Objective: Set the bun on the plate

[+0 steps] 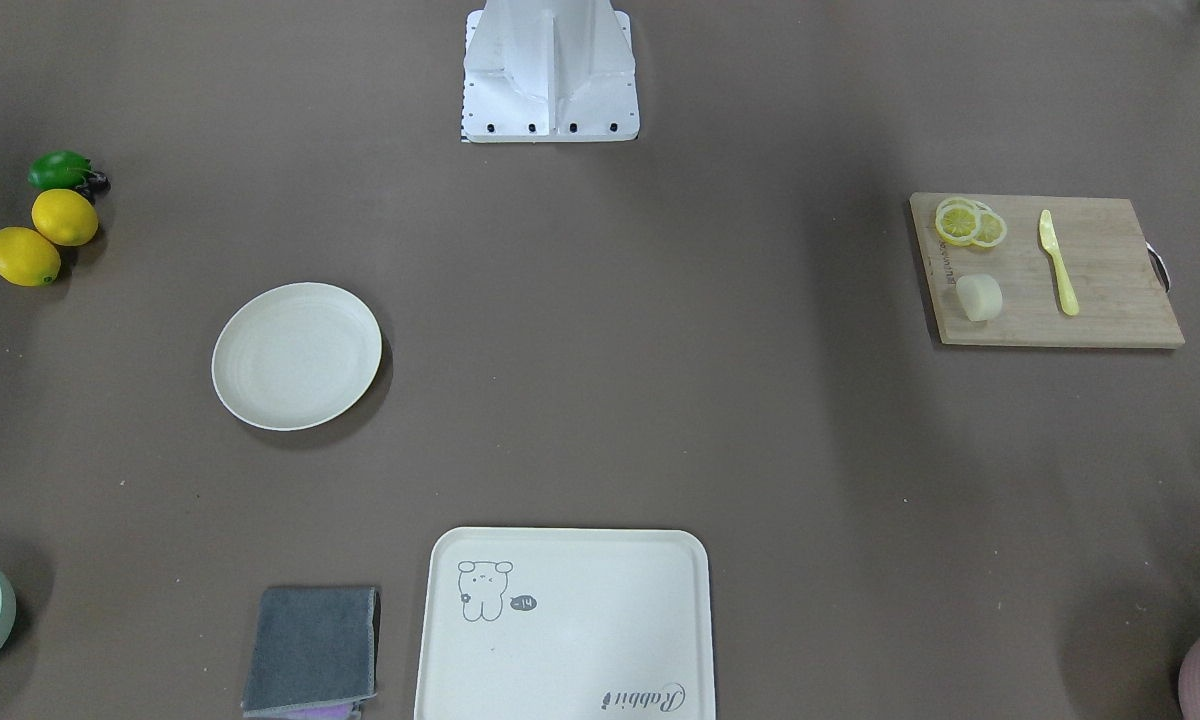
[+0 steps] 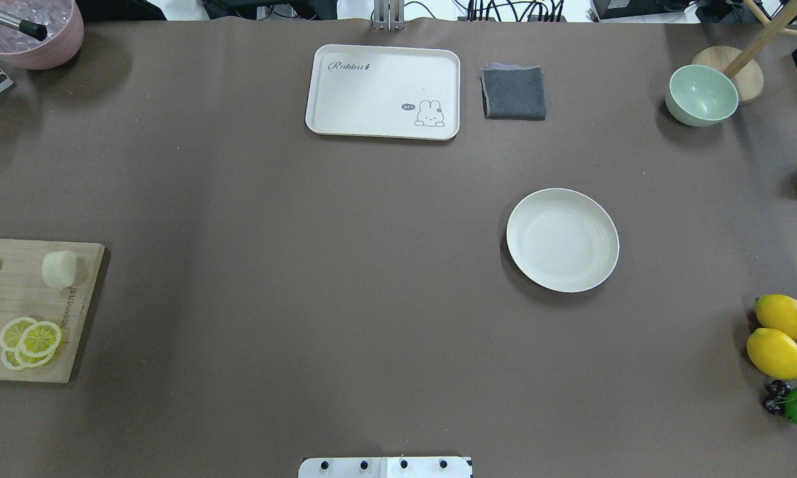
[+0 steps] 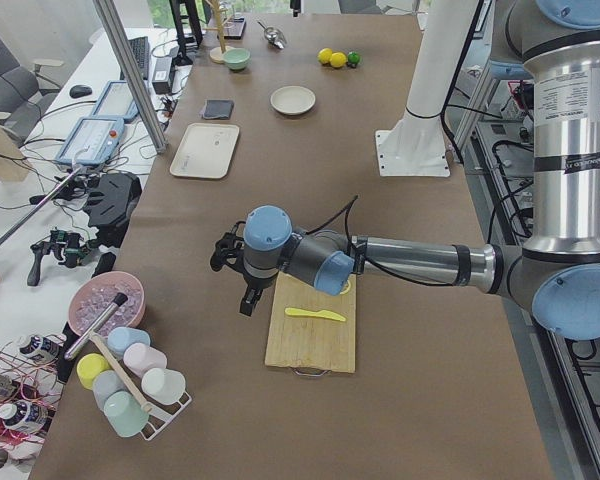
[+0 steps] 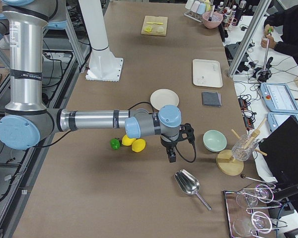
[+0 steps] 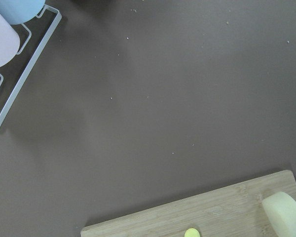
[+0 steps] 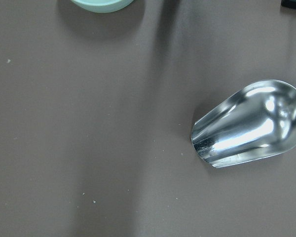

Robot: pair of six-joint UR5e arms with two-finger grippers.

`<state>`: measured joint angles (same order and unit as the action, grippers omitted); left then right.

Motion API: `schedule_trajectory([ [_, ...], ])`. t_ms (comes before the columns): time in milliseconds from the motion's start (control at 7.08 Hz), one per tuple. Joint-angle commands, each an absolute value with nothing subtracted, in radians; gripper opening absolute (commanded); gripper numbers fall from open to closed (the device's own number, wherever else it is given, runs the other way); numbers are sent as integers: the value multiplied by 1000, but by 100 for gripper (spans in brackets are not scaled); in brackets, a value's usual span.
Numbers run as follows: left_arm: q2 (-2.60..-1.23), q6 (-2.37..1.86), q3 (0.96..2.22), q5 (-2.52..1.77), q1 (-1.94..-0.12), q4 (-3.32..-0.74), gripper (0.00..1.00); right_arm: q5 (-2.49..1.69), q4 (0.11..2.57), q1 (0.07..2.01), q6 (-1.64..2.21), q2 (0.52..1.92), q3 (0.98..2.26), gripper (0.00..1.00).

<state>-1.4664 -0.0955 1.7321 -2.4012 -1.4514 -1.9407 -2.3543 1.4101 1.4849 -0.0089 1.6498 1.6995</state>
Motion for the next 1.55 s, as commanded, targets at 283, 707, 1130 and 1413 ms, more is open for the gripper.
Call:
schedule_trajectory([
  [283, -1442, -212, 1761, -2401, -1450, -1941, 98, -2390, 1370, 1483, -6, 1663, 1716, 100],
  [707, -1450, -232, 1760, -2410, -1413, -1940, 97, -2521, 1280, 1460, 8, 1692, 1712, 100],
  [1130, -1454, -270, 1766, -2411, -1379, -1942, 97, -2442, 1063, 1233, 426, 1677, 1717, 100],
  [1413, -1457, -270, 1758, -2410, -1379, -1944, 97, -2354, 974, 1046, 795, 1622, 1712, 96],
])
